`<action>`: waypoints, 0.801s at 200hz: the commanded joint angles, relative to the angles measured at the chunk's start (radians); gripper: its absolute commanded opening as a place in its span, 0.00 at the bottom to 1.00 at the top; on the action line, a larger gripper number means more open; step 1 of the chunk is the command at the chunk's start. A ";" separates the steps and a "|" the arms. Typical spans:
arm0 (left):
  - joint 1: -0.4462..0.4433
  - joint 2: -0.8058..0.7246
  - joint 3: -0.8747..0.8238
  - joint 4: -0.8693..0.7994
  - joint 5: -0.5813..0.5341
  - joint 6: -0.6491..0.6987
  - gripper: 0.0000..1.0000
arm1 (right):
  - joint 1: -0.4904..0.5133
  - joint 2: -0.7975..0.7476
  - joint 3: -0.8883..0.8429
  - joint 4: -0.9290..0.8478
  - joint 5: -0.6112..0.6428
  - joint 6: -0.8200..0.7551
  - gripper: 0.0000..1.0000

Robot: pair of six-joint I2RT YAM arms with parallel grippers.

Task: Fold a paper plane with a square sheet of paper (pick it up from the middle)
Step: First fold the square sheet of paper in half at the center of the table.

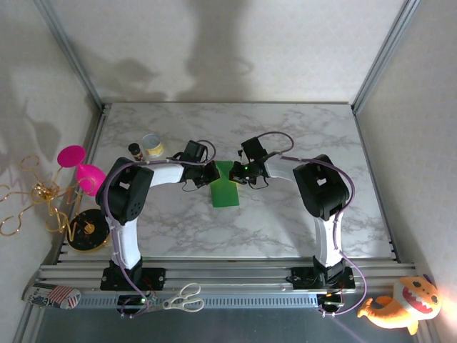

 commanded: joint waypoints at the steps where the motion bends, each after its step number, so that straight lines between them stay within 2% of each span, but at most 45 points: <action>1: 0.073 0.007 -0.066 -0.031 -0.093 0.029 0.00 | -0.011 0.176 -0.095 -0.213 0.316 -0.033 0.02; 23: 0.121 -0.029 -0.092 -0.030 -0.089 0.034 0.00 | -0.011 0.174 -0.096 -0.216 0.327 -0.035 0.02; 47: 0.127 -0.073 -0.066 -0.035 -0.053 0.041 0.00 | -0.011 0.176 -0.091 -0.220 0.327 -0.037 0.02; 75: 0.098 -0.117 -0.043 0.024 0.040 0.005 0.00 | -0.010 0.177 -0.086 -0.224 0.328 -0.040 0.02; 98: 0.047 -0.109 -0.014 0.063 0.070 -0.019 0.01 | -0.011 0.179 -0.080 -0.226 0.327 -0.040 0.02; 124: 0.016 -0.049 0.031 0.060 0.061 -0.025 0.01 | -0.010 0.179 -0.081 -0.224 0.324 -0.038 0.02; 160: 0.034 0.005 0.049 0.058 0.002 -0.026 0.02 | -0.010 0.175 -0.093 -0.224 0.325 -0.052 0.02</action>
